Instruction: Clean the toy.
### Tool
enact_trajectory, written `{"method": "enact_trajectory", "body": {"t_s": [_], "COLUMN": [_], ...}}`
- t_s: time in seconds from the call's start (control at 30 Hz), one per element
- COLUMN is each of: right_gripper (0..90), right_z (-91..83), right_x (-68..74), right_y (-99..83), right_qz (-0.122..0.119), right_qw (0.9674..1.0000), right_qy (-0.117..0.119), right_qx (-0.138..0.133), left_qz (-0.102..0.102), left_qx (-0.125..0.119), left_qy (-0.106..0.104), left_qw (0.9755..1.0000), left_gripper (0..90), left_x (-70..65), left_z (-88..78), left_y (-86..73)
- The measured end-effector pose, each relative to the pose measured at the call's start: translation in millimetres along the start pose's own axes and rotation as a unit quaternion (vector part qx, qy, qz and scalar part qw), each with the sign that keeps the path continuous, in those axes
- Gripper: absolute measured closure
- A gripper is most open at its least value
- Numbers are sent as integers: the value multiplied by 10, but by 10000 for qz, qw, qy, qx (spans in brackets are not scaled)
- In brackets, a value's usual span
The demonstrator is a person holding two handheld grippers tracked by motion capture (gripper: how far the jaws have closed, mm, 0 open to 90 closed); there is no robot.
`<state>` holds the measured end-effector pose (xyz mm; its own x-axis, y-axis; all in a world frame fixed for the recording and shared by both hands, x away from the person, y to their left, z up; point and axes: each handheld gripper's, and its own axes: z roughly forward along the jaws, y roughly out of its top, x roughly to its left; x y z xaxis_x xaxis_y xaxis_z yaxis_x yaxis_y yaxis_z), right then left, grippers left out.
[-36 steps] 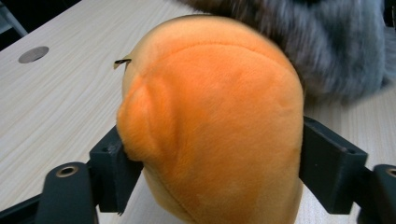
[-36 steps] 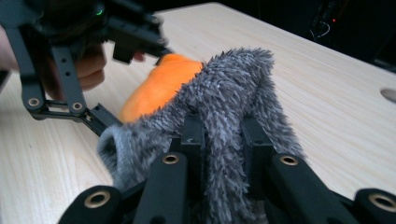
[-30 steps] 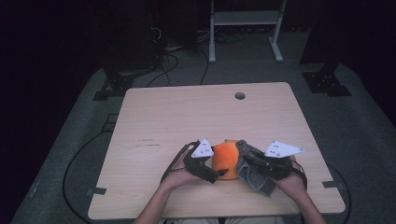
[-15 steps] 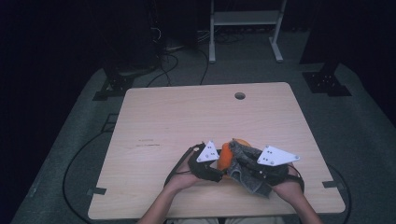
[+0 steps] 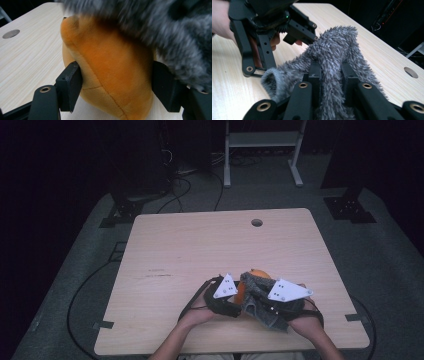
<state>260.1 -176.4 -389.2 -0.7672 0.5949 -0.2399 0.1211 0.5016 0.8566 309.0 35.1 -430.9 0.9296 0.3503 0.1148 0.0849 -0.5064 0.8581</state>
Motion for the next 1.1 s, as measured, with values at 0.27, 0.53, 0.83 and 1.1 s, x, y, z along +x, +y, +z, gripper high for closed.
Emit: {"method": "enact_trajectory", "body": {"t_s": [0.27,0.53,0.83,1.1], "right_gripper": [742,740,739,731], "right_z": [-64,18,107,170], "right_x": [-175,-232,-235,-84], "right_y": [-97,-176,-288,-209], "right_qz": [378,731,992,661], "right_qw": [9989,9973,9951,9972], "right_qy": [-256,110,14,344], "right_qx": [85,-55,35,81], "left_qz": [-1,33,-832,-807], "left_qx": [27,300,-219,-141], "left_qy": [-10,-14,-557,-458], "left_qw": [10000,9995,9947,9956], "left_gripper": [300,298,134,208], "left_x": [13,77,350,327], "left_z": [2,-26,-171,-151], "left_y": [-21,-100,-184,-200]}}
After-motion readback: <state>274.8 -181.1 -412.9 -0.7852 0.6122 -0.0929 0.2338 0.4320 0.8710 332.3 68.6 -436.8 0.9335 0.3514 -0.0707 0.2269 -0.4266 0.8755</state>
